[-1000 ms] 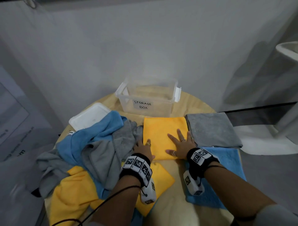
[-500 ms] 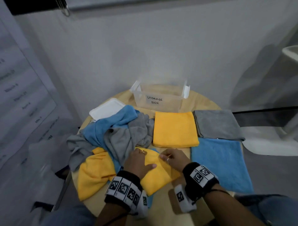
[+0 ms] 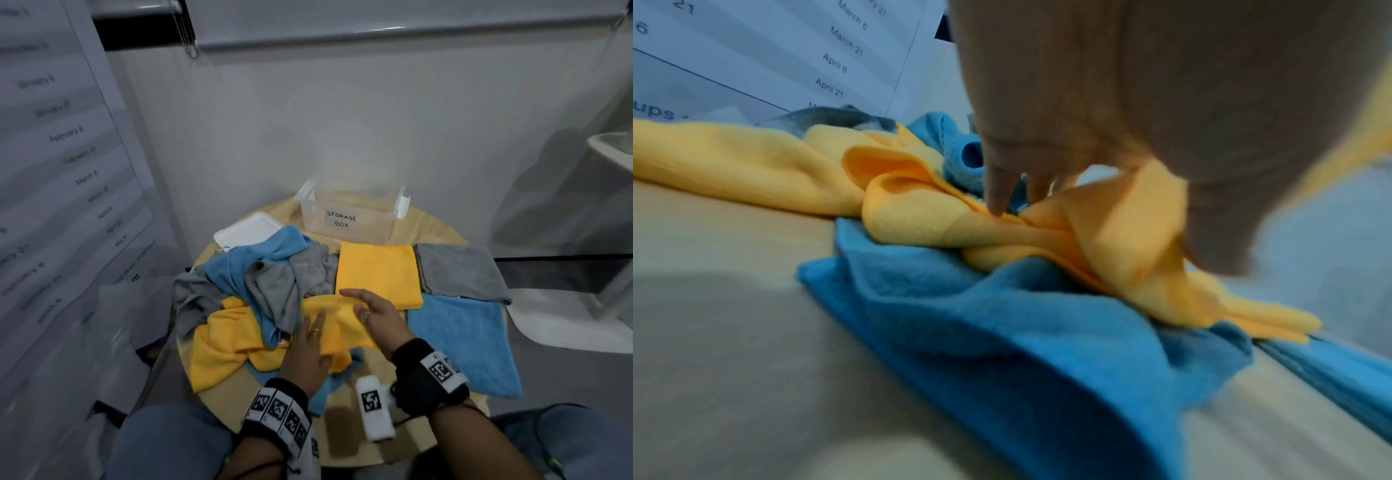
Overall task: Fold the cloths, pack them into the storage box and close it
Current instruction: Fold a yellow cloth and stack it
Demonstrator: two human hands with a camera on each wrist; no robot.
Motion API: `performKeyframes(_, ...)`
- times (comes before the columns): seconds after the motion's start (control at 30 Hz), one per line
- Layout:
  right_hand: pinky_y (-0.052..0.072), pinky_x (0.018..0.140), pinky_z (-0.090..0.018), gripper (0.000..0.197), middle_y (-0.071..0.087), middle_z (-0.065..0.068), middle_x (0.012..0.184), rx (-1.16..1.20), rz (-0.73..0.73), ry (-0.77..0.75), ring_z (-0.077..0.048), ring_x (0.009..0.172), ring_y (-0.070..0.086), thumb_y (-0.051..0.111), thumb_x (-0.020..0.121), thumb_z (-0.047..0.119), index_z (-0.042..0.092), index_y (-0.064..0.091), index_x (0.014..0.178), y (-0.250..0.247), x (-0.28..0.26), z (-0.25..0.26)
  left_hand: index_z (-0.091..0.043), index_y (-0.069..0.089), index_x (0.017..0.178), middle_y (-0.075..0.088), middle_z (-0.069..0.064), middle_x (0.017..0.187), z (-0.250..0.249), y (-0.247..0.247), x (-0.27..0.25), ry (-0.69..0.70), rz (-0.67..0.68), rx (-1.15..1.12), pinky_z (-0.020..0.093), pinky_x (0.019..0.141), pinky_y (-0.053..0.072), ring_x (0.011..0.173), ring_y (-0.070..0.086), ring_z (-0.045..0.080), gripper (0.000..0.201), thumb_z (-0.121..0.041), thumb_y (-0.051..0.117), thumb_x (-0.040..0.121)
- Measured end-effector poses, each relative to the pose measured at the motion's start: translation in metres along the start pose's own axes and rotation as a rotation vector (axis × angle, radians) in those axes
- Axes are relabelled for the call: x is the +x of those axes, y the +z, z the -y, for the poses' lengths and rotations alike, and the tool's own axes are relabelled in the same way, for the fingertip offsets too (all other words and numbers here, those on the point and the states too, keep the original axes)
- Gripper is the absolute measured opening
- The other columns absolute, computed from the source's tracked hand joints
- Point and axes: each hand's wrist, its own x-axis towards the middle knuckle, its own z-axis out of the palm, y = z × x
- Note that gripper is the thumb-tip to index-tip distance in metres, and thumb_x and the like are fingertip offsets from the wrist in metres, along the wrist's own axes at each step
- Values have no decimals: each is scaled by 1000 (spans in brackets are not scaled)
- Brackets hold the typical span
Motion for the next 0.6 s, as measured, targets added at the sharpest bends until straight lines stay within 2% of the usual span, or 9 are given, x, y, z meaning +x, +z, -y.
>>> performKeyframes(0.07,36,99,-26,35,53,0,124,96,4,-74,-12,124,41,35,98,-3,12,62,114,-3,3,27,-11,46,129,47,17,134,-10,-15,7,38,-209,-124,32,91,43,119,49,30,32,-17,41,98)
performKeyframes(0.1,38,98,-24,34,55,-3,124,118,-8,-120,-14,124,44,35,98,-3,11,62,112,-5,7,41,-7,53,119,55,17,121,-16,-27,12,39,-313,-139,33,86,44,109,54,31,26,-10,40,96)
performKeyframes(0.2,45,82,-13,32,58,-10,120,155,-86,-262,-13,107,53,36,99,2,17,61,113,-17,19,89,-3,60,107,59,16,110,-29,-76,21,3,-539,-77,37,84,44,104,55,34,24,-2,45,87)
performKeyframes(0.27,51,82,-31,31,61,-21,113,159,-144,-353,-29,100,56,38,100,5,21,63,108,-30,24,120,-2,61,93,61,18,100,-32,-110,27,-54,-634,-28,38,75,44,98,57,36,17,-5,45,86)
performKeyframes(0.3,51,84,-41,29,61,-26,112,148,-169,-395,-35,97,56,39,100,7,22,63,107,-37,25,134,-1,61,89,63,19,95,-33,-125,30,-59,-663,-33,37,72,43,95,58,37,19,-7,43,87)
performKeyframes(0.33,52,81,-43,28,63,-22,107,148,-183,-435,-32,88,58,40,99,8,21,63,108,-44,26,146,-1,61,87,64,20,92,-33,-138,33,-55,-680,-48,37,71,43,91,59,38,22,-10,41,87)
performKeyframes(0.4,47,71,-26,26,63,-1,94,173,-207,-490,-9,70,55,43,99,9,21,63,111,-57,29,162,-3,64,92,66,20,93,-34,-161,36,-61,-711,-97,38,75,47,91,61,37,25,-8,40,87)
performKeyframes(0.43,44,72,-23,26,60,4,92,197,-228,-497,-4,72,51,44,98,10,23,64,111,-64,31,167,-5,64,98,66,19,95,-34,-170,37,-78,-726,-110,39,78,49,92,61,36,25,-5,41,87)
performKeyframes(0.6,48,69,-22,28,59,0,97,416,-319,-450,-8,79,53,43,99,14,17,58,123,-89,29,163,-10,67,102,68,17,98,-21,-203,39,-120,-697,-48,38,77,52,93,62,36,27,-1,46,88)
